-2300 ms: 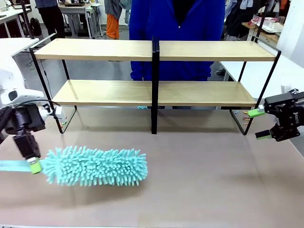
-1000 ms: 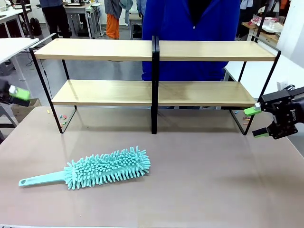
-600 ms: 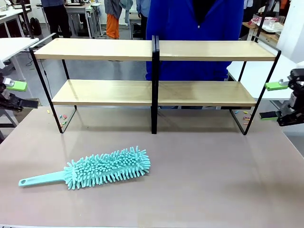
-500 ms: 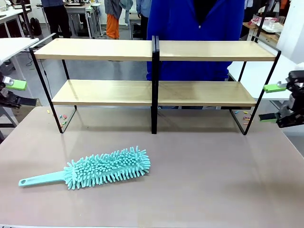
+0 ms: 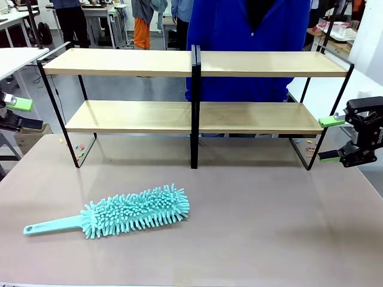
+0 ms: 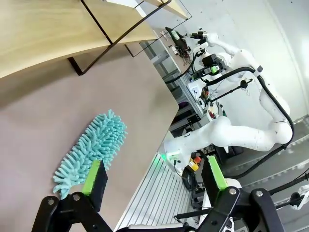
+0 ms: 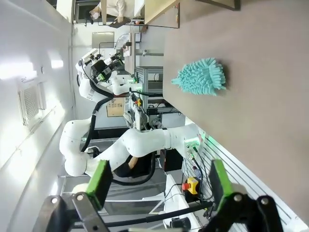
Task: Clean the shelves.
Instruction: Place the Duster on the table.
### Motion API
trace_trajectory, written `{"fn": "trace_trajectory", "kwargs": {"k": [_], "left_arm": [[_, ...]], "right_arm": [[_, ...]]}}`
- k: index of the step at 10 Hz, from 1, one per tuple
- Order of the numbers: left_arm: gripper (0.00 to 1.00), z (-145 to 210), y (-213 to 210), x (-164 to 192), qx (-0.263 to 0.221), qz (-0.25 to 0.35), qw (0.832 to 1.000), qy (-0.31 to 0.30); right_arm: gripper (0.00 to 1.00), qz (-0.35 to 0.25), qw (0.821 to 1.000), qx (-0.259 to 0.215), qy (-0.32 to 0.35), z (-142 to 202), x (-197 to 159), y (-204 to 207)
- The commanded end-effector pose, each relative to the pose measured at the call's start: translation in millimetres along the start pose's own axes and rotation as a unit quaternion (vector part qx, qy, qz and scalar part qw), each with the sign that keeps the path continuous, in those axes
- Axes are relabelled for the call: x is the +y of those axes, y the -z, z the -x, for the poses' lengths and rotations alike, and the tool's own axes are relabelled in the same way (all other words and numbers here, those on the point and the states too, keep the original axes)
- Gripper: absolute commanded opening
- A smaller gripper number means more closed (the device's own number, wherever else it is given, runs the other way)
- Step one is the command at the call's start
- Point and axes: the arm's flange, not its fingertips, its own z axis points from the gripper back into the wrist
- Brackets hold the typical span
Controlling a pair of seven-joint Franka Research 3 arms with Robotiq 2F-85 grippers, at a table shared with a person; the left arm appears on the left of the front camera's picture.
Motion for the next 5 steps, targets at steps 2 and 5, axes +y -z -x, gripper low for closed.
{"fn": "trace_trajectory", "kwargs": {"k": [2, 5], "left_arm": [[1.0, 3.2, 0.9, 0.9, 0.001, -0.004, 1.0, 0.007], [1.0, 3.2, 0.9, 0.9, 0.001, -0.004, 1.0, 0.007]], "right_arm": [[1.0, 0.003, 1.0, -0.006, -0.01, -1.3, 0.1, -1.9], [1.0, 0.003, 1.0, -0.006, -0.01, -1.3, 0.1, -1.9]]}}
